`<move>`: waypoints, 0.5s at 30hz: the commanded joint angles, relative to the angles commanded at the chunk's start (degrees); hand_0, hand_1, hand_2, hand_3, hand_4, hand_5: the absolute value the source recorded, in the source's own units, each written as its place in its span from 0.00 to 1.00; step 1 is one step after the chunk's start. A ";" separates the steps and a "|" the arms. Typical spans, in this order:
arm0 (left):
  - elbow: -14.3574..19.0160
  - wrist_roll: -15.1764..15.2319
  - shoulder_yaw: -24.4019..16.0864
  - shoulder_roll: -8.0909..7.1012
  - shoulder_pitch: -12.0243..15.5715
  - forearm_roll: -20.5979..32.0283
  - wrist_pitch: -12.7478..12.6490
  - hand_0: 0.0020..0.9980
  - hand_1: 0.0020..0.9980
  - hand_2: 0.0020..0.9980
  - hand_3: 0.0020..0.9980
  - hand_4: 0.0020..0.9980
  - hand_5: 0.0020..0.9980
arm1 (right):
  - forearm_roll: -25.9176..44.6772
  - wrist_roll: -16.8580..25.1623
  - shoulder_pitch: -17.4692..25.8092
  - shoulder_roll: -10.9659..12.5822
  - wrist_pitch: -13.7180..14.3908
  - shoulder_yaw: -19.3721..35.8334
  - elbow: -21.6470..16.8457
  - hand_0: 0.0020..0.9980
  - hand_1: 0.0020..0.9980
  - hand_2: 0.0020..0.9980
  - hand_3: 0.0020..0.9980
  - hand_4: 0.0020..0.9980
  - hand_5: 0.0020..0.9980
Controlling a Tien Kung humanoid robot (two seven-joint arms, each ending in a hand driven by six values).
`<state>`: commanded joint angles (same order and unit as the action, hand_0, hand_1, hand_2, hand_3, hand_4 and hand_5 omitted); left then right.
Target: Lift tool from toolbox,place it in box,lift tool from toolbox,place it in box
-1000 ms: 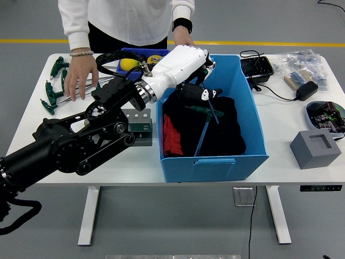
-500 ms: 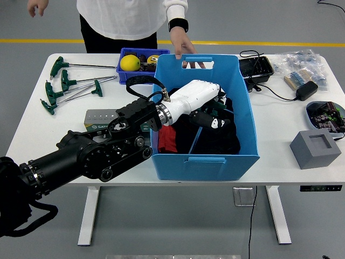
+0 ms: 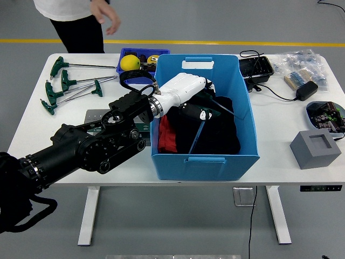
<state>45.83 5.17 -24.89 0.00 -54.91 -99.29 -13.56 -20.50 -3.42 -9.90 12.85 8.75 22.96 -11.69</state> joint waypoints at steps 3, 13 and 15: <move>-0.13 -0.57 -0.32 0.00 0.12 -0.70 0.39 0.62 0.62 0.72 0.61 0.86 0.48 | 0.00 0.01 -0.05 0.01 -0.04 -0.02 0.01 0.67 0.66 0.73 0.57 0.77 0.72; 0.48 -3.84 -3.47 0.00 1.57 -4.26 1.76 0.89 0.91 0.93 0.65 0.85 0.48 | 0.77 0.19 -0.09 -0.04 0.01 -0.37 0.07 0.67 0.66 0.73 0.57 0.77 0.72; 1.67 -3.66 -5.36 -0.08 2.70 -4.34 0.20 0.89 0.91 0.93 0.65 0.85 0.48 | 0.88 0.23 -0.07 -0.05 0.02 -0.42 0.09 0.67 0.66 0.73 0.57 0.77 0.72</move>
<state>47.50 1.52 -30.24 -0.08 -52.21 -103.63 -13.35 -19.62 -3.19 -9.97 12.80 8.77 22.54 -11.60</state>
